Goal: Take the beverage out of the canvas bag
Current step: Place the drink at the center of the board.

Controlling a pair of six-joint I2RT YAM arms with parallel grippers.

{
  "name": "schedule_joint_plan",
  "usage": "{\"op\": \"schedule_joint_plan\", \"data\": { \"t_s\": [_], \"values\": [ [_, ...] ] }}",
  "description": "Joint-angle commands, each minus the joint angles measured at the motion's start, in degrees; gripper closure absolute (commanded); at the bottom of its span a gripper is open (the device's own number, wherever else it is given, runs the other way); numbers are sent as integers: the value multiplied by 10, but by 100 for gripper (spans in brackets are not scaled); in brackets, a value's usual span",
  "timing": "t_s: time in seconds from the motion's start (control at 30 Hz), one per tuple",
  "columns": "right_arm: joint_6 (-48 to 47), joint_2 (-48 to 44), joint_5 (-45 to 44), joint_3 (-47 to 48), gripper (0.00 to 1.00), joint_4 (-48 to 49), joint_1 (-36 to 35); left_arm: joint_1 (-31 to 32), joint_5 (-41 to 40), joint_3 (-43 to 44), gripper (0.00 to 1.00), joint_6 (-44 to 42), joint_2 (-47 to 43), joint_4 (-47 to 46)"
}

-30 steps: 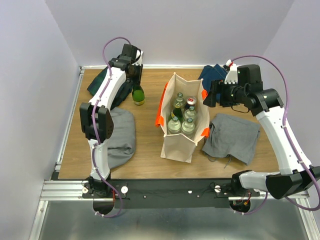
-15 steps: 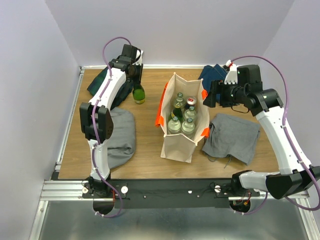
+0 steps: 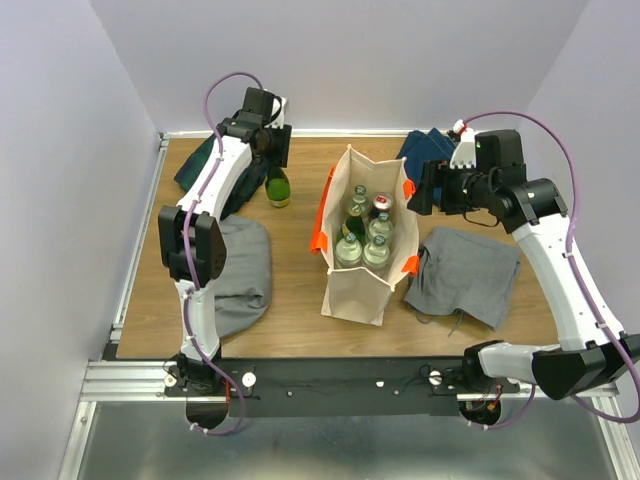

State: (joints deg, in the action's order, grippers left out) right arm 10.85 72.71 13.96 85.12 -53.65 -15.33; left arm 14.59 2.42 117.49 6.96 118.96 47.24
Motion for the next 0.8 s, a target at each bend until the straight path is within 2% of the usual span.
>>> {"op": "schedule_joint_plan", "data": {
  "t_s": [0.0,0.1,0.2,0.23,0.4,0.6,0.77],
  "values": [
    [-4,-13,-20,-6,12,6,-2,-4,7,-8,37,-3,-32,-6],
    [-3,-13,-19,-7,12,7,-2,-4,0,-14,35,-2,-40,-3],
    [-3,-12,-27,-6,12,7,-2,-4,-14,-22,16,-3,-54,-1],
    [-3,-12,-34,-5,12,8,-2,-4,-16,-24,1,-4,-64,0],
    [-5,-3,-35,10,10,-7,-2,-4,-20,-34,1,-6,-109,19],
    [-20,-16,40,-11,10,-44,-3,-3,6,-27,1,9,-195,63],
    [-1,-52,75,-28,10,-55,-3,48,16,-12,1,-3,-252,108]
  ]
}}
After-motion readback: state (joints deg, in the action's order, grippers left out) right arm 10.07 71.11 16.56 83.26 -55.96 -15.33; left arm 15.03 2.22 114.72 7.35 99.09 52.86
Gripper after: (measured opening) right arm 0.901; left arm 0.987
